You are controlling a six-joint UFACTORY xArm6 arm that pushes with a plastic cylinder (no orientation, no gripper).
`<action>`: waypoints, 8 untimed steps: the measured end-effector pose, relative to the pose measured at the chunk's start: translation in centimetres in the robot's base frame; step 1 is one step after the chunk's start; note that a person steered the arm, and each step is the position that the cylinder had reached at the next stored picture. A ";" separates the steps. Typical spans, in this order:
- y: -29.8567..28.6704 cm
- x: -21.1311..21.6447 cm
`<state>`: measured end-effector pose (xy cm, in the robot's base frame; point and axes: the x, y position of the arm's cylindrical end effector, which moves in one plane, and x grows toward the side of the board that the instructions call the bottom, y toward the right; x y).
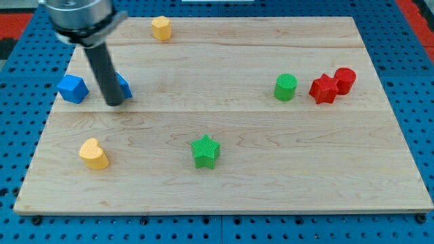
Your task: Move the blue cube below the triangle
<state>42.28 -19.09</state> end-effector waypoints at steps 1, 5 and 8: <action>2.8 -0.5; 1.9 -3.7; -11.1 -11.3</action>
<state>31.00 -30.15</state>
